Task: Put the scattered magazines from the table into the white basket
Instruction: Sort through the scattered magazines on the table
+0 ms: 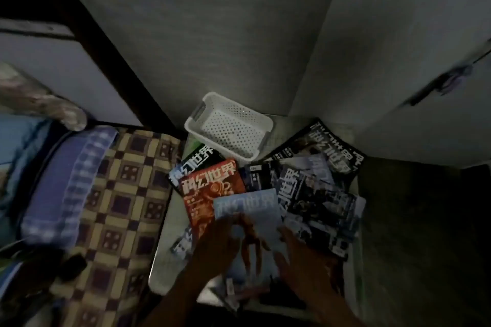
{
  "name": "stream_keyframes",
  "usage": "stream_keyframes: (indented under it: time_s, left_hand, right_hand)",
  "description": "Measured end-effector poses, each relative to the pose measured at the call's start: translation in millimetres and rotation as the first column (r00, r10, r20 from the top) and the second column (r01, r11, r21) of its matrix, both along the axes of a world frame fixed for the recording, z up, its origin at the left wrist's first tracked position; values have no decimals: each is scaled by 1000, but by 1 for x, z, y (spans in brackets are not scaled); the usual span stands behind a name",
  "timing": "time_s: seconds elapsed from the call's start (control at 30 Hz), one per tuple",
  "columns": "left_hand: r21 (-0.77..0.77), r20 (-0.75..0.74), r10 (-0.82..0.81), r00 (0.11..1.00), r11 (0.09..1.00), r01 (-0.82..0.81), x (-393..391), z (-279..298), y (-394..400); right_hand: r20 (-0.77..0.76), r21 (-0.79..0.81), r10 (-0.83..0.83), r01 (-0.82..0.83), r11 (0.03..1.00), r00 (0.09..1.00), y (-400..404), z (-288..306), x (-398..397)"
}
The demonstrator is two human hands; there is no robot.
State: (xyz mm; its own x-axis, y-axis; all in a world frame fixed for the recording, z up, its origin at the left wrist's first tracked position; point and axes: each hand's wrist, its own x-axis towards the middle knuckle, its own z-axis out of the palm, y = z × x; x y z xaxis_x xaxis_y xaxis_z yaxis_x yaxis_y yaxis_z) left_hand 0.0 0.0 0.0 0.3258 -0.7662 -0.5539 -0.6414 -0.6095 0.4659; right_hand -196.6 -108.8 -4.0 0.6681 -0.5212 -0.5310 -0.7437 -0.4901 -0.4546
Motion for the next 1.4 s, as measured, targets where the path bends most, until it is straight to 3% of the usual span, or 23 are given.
stream_keyframes:
  time_s: [0.07, 0.17, 0.3, 0.53, 0.77, 0.9, 1.0, 1.2, 1.27, 1.3, 1.33, 1.37, 1.4]
  left_hand:
    - [-97, 135, -87, 987, 990, 100, -1, -48, -18]
    - [-138, 386, -298, 873, 917, 374, 5, -112, -26]
    - [-317, 510, -187, 840, 867, 386, 7, -169, -14]
    - [-422, 652, -48, 757, 806, 415, 8, -198, -19]
    - [-397, 685, -51, 727, 810, 431, 5, -213, -13]
    - [-455, 613, -27, 790, 805, 381, 7, -215, -12]
    - [-546, 529, -31, 848, 753, 368, 7, -212, -8]
    - [-408, 499, -247, 830, 778, 477, 15, -193, 11]
    - [-569, 384, -172, 907, 730, 379, 8, -190, 16]
    - [-728, 190, -117, 975, 649, 220, 0, -189, 20]
    - [-853, -101, -63, 993, 519, -54, -7, -184, 23]
    - [-850, -413, -21, 911, 369, -377, -11, -181, 25]
    - [-727, -660, -3, 751, 255, -638, -13, -177, 26]
  right_hand:
    - [-6, -30, -22, 22, 999, 1000, -1, -41, 15]
    - [39, -373, 293, -259, 891, 955, -5, -112, 19]
    - [163, -714, 364, -145, 685, 917, -2, -177, 15]
    - [259, -871, 394, 37, 490, 882, -7, -213, 26]
    - [321, -788, 354, 41, 614, 879, 1, -218, 15]
    - [315, -739, 324, 16, 674, 892, 9, -207, 14]
    - [319, -675, 286, 4, 738, 904, 10, -207, 10]
    - [345, -651, 276, 17, 759, 897, 17, -205, 6]
    - [351, -643, 258, 32, 765, 900, 16, -206, 5]
    - [363, -628, 224, 60, 776, 904, 16, -209, 4]
    - [388, -611, 178, 108, 784, 904, 16, -211, 4]
    - [411, -593, 116, 169, 787, 904, 16, -212, 5]
    - [421, -577, 37, 236, 782, 906, 18, -212, 6]
